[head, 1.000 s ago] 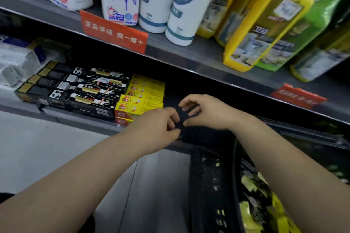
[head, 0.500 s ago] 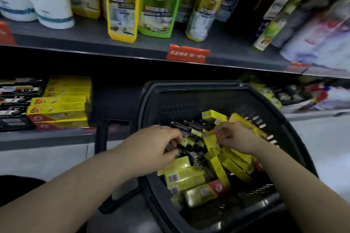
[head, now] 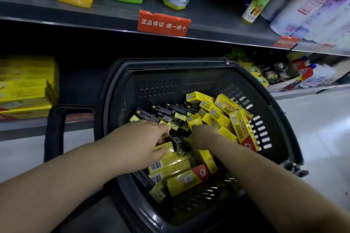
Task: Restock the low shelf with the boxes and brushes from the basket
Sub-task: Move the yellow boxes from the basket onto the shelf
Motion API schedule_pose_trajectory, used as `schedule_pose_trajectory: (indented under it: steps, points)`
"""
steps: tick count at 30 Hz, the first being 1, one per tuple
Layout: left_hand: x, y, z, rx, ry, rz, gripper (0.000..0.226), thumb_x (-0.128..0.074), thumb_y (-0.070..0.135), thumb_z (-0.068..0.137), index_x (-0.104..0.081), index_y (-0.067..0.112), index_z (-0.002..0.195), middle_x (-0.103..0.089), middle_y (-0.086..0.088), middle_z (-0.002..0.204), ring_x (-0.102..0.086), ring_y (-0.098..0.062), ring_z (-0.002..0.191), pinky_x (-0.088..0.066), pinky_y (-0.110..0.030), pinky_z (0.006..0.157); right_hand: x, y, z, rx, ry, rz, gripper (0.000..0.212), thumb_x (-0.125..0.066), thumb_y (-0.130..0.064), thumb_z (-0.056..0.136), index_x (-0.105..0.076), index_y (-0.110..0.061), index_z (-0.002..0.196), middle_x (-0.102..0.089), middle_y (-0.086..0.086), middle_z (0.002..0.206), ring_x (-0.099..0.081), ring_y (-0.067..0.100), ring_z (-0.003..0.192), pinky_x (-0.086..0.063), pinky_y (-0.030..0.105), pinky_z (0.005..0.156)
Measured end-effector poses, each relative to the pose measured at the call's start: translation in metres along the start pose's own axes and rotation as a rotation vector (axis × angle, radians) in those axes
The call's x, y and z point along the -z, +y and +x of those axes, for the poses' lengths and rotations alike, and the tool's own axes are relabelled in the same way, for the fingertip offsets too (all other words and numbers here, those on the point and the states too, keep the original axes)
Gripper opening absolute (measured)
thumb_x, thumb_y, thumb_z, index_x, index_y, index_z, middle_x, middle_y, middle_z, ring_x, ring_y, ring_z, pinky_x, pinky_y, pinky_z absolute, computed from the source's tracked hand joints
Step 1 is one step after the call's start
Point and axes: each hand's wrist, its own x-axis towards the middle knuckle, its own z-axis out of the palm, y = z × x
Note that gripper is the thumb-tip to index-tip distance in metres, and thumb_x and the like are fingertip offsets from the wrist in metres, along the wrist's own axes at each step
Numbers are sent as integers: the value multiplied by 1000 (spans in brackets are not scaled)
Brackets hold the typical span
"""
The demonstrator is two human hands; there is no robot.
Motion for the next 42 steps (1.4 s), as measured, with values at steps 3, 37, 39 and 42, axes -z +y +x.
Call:
schedule_pose_trajectory:
  steps: [3,37,39,42]
  points:
    - [-1,-3,3,100,-23,-63,58,-49,47,90,-31,23,140,-45,7,138,-44,-9,121,-39,-24,97,50,17,-18,5,203,249,40,-61,-39,80,-57,-17,114,-63,5,99,-61,23,88,-45,28,66]
    - [-1,1,24,550,181,-1207,52,-51,51,89,-48,19,130,-59,-5,126,-56,-25,112,-45,-39,97,82,42,-36,66,256,1152,22,-65,-36,82,-63,-20,96,-64,0,74,-61,12,52,-53,29,63]
    - [-1,1,25,544,183,-1214,47,-51,50,89,-50,20,125,-63,-6,116,-62,-25,103,-50,-40,91,89,31,-52,109,249,1284,15,-63,-36,81,-67,-24,89,-59,-2,68,-51,7,43,-49,22,51]
    - [-1,6,25,529,112,-1265,42,-54,49,88,-53,21,119,-70,-4,101,-69,-21,87,-56,-32,73,95,18,-63,126,286,1312,35,-62,-48,76,-70,-15,87,-58,6,73,-56,15,58,-52,32,60]
